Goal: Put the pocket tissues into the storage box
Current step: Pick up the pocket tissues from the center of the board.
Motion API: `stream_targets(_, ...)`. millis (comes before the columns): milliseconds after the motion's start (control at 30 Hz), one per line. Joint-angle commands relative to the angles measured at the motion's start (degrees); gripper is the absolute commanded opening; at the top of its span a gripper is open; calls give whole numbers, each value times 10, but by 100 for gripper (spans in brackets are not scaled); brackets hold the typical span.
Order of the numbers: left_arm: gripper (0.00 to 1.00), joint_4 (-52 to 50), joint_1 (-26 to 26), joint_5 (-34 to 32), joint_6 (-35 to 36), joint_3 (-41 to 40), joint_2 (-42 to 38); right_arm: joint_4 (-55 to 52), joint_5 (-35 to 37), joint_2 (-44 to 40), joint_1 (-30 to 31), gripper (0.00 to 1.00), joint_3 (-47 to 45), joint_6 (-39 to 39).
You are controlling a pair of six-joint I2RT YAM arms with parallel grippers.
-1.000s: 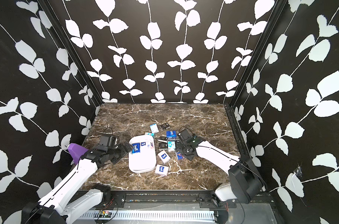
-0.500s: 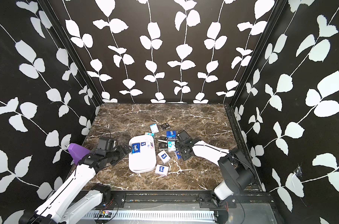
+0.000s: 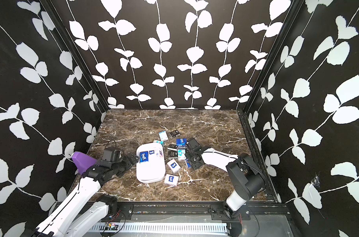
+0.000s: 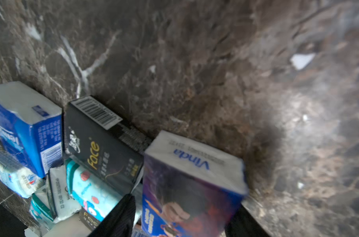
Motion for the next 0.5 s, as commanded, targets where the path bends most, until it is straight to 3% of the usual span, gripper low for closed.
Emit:
stream_targets(0,99,-17,-2,-11,-1,-1,-11,-23,-16,39,-4,61,-6,26)
stream_targets(300,99,-18,-2,-16,4,3,-9,-83,27,-38,-4,44,9,-40)
stream_targets(467,99,-7,-1,-17,11,11,11,-133,46,-91,3,42,43,-169)
